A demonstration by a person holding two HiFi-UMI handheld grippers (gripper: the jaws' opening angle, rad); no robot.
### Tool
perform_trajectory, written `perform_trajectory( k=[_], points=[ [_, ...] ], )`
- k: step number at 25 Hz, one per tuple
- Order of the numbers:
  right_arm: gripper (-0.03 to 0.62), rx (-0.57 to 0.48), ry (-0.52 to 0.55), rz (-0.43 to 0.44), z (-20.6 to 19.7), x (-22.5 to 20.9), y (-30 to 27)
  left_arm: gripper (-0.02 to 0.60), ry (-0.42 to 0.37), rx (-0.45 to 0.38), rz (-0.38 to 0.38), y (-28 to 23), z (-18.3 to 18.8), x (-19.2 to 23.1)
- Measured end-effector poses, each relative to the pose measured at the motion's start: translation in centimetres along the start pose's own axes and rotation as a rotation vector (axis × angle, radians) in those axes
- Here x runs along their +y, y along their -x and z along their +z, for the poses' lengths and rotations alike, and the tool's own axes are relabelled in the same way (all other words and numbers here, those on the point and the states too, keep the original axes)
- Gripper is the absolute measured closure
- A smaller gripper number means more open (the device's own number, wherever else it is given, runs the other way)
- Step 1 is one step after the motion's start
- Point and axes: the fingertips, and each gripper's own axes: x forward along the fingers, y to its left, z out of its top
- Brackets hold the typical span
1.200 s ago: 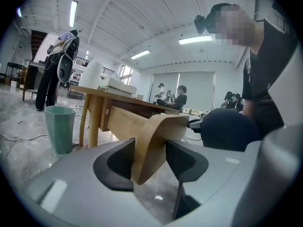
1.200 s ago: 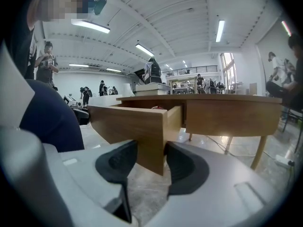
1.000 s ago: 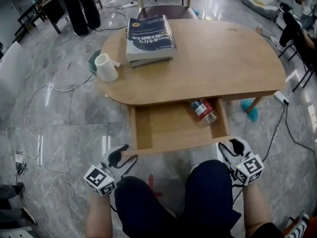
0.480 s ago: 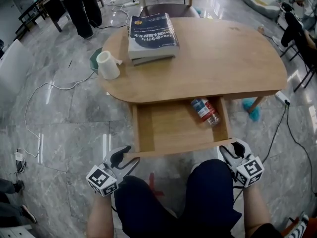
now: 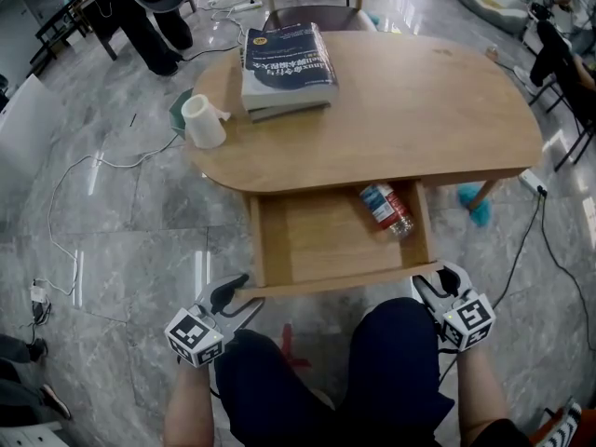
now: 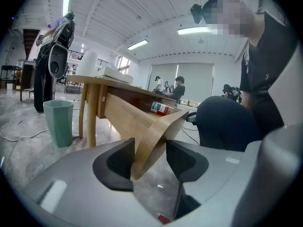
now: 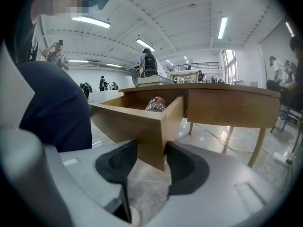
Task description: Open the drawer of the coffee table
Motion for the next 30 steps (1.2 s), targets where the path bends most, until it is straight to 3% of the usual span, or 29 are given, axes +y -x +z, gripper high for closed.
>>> perform_trajectory(
  k=[8, 15, 17, 18, 19, 21, 23, 27, 30],
  points=[
    [0.399, -0.006, 0.002, 0.005, 0.1, 0.0, 0.3, 0.385, -0.017, 0.003, 0.001, 0.1, 0.0, -0.1],
    [0.418, -0.070, 0.008, 0.015, 2.5, 0.3, 2.9, 0.388, -0.007, -0.034, 0.067, 1.9, 0.3, 0.3],
    [0.477, -0.088, -0.002, -0.017, 3.1, -0.2, 4.2, 0.419, 0.008, -0.065, 0.104, 3.2, 0.9, 0.3],
    [0.564, -0.099, -0.015, -0.036, 3.4, -0.6, 4.9, 0.448, 0.010, -0.080, 0.123, 3.8, 1.3, 0.3],
    [0.592, -0.111, -0.028, -0.043, 3.7, -0.8, 5.6, 0.497, 0.014, -0.090, 0.144, 4.4, 1.5, 0.2],
    [0.592, -0.137, -0.038, -0.025, 4.8, -0.7, 6.1, 0.575, 0.024, -0.088, 0.195, 5.5, 1.6, 0.0],
    [0.592, -0.133, -0.017, 0.001, 6.1, -0.5, 5.8, 0.575, 0.035, -0.086, 0.235, 6.4, 2.1, -0.3],
    [0.592, -0.083, 0.047, 0.082, 10.1, 1.0, 4.3, 0.575, 0.059, -0.100, 0.259, 7.2, 6.6, -1.2],
    [0.592, -0.054, 0.087, 0.173, 15.0, 2.6, 3.6, 0.575, 0.024, -0.084, 0.267, 7.7, 11.9, -3.1]
  ],
)
